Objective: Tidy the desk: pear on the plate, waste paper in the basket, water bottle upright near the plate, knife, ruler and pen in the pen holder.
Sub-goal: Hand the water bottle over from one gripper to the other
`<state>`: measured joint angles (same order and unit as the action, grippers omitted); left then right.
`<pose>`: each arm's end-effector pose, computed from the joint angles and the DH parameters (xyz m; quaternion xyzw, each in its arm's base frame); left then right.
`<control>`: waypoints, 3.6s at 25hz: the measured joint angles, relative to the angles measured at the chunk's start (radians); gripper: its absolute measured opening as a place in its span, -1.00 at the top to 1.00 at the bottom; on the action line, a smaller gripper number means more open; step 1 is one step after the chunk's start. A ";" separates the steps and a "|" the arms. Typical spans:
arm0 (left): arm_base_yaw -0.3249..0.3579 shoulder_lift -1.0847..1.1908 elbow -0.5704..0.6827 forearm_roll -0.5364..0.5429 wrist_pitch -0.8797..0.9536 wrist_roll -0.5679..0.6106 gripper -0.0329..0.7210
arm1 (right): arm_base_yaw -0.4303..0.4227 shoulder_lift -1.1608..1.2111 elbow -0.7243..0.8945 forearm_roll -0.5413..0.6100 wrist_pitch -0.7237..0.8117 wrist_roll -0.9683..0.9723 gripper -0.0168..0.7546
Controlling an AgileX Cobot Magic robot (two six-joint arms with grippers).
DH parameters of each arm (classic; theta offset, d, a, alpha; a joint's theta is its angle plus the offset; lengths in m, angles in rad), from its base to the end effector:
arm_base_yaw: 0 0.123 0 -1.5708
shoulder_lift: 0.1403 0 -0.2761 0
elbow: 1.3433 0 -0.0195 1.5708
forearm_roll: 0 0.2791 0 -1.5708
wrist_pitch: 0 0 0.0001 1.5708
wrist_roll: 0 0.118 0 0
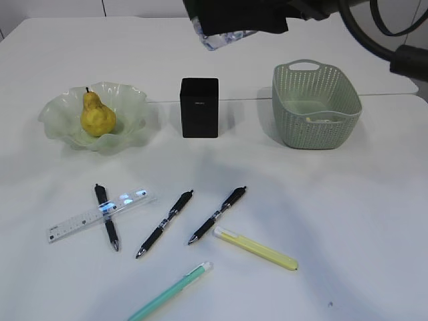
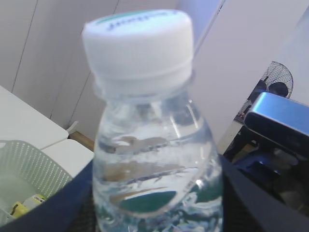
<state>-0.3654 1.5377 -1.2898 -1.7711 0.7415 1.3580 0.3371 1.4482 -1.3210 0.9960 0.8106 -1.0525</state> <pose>0.3424 -0.2147 0.3739 0.2142 0.6684 -0.5003 0.5070 0.3196 0.1881 0.3576 -0.3835 0.7507 0.3037 0.4440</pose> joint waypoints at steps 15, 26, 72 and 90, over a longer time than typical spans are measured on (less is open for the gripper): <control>0.000 0.000 0.000 -0.006 -0.002 0.000 -0.16 | 0.000 0.006 0.000 0.022 0.000 -0.010 -0.17; 0.000 0.000 0.000 -0.006 -0.002 0.000 -0.16 | -0.002 0.007 0.000 0.029 0.000 -0.016 -0.18; 0.019 0.009 0.000 0.028 -0.110 0.000 -0.11 | -0.002 0.007 -0.008 0.004 -0.049 -0.029 -0.60; 0.175 0.009 0.000 0.238 -0.245 0.000 -0.11 | -0.002 0.007 -0.008 -0.074 -0.086 -0.029 -0.59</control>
<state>-0.1901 1.5468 -1.2898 -1.5333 0.4960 1.3577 0.3354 1.4551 -1.3293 0.9224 0.7246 -1.0813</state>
